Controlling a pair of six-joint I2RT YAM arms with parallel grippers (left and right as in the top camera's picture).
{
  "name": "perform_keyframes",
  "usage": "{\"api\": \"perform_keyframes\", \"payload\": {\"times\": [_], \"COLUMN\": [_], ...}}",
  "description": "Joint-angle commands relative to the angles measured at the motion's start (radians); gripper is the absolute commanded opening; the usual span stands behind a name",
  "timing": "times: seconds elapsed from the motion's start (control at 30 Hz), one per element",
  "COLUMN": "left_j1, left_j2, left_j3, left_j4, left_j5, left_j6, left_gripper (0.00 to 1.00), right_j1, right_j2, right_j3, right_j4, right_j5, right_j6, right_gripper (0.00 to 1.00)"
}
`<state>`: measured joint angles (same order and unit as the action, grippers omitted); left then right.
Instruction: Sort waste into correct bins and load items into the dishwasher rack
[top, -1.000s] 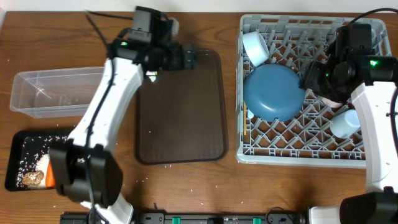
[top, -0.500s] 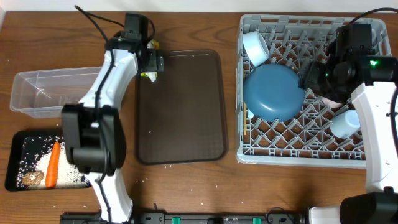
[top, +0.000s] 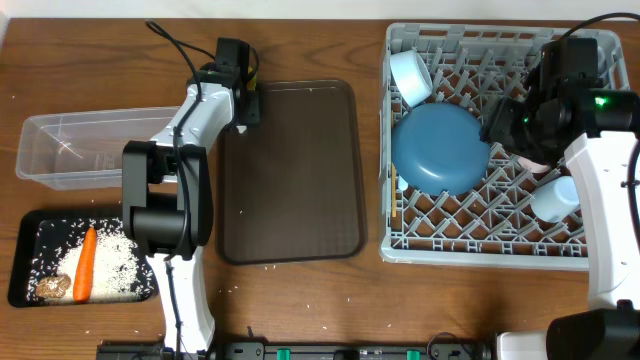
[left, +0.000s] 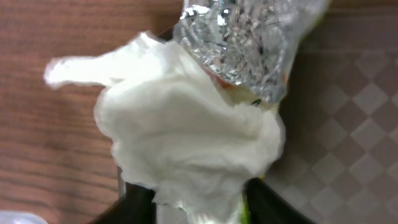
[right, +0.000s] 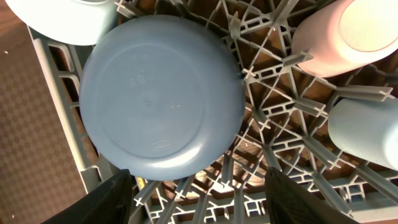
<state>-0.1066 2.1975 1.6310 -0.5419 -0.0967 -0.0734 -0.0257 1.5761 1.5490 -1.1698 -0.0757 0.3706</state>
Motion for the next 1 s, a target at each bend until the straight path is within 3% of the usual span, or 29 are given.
{"api": "perform_keyframes", "payload": {"times": [0.0,0.27,0.4,0.53,0.8,0.93,0.97], "left_j1": [-0.006,-0.048,-0.058,-0.035,0.178,0.262,0.272], "left_j2": [-0.026,-0.181,-0.262,-0.323,-0.325,-0.322,-0.322], "left_j3": [-0.003,-0.003,-0.003,-0.003,-0.004,-0.004,-0.004], "left_j4": [-0.022,-0.174,-0.278,-0.373,-0.432,-0.410,-0.406], "left_j5": [-0.008,-0.009,-0.040,-0.173,-0.221,-0.115,-0.095], "left_j6": [0.013,0.009,0.008,-0.056,-0.252,-0.251,-0.250], "left_gripper": [0.27,0.06,0.06,0.06,0.06,0.07,0.25], "right_j1": [0.006,0.006,0.006,0.006,0.006,0.006,0.006], "right_j2": [-0.018,-0.018,-0.018,-0.018,-0.018,-0.018,-0.018], "right_j3": [0.004,0.004,0.004,0.003,0.004,0.003,0.004], "right_j4": [0.000,0.000,-0.001,-0.001,-0.001,0.000,0.000], "right_j5": [-0.004,-0.003,-0.004,-0.004,-0.004,-0.004,-0.004], "right_j6": [-0.013,-0.013,-0.013,-0.013,-0.012,-0.012,-0.012], "right_gripper": [0.64,0.65,0.65,0.65,0.65,0.66,0.65]}}
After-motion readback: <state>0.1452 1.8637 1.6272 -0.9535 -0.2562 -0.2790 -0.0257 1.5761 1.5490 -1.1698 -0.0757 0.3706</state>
